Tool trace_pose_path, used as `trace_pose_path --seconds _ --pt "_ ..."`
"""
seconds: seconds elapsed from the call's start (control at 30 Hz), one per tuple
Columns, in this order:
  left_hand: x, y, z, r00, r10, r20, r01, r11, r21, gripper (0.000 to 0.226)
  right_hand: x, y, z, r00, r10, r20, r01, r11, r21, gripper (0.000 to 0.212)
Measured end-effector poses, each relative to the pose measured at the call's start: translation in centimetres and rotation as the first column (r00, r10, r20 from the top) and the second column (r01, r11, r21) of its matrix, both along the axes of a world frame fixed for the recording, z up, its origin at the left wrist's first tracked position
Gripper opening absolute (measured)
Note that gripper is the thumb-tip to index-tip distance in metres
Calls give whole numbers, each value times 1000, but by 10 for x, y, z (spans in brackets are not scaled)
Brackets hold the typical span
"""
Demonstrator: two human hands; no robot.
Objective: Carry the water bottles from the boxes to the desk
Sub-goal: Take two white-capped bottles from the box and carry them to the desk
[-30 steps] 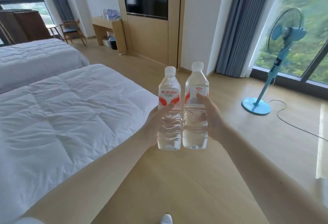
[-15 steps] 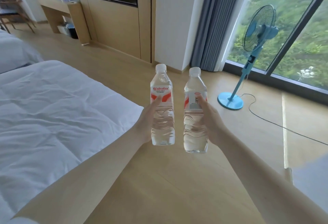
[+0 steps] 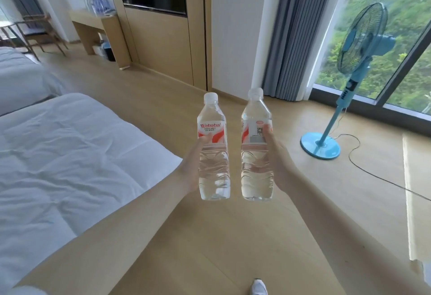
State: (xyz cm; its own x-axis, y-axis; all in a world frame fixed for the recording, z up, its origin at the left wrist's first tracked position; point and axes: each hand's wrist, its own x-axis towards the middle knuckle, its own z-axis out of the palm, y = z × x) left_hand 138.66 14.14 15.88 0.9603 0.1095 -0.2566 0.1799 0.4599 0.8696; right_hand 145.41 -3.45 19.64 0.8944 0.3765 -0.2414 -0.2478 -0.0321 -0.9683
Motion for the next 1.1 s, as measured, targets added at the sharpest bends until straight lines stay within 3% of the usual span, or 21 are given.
trace_pose_path --seconds 0.17,0.3,0.57,1.1 --pt "85 -12 20 999 -34 17 34 999 -20 36 83 -13 12 998 56 17 -57 998 26 44" --pt "138 -27 27 998 38 44 -38 999 1 35 141 -23 17 996 88 0 -88 995 46 43" --pt "206 -34 19 996 88 -3 -88 993 84 50 221 -26 9 995 100 2 -100 992 71 42" --pt "364 81 8 995 93 25 -95 992 85 65 374 93 11 987 141 72 -139 990 -30 47"
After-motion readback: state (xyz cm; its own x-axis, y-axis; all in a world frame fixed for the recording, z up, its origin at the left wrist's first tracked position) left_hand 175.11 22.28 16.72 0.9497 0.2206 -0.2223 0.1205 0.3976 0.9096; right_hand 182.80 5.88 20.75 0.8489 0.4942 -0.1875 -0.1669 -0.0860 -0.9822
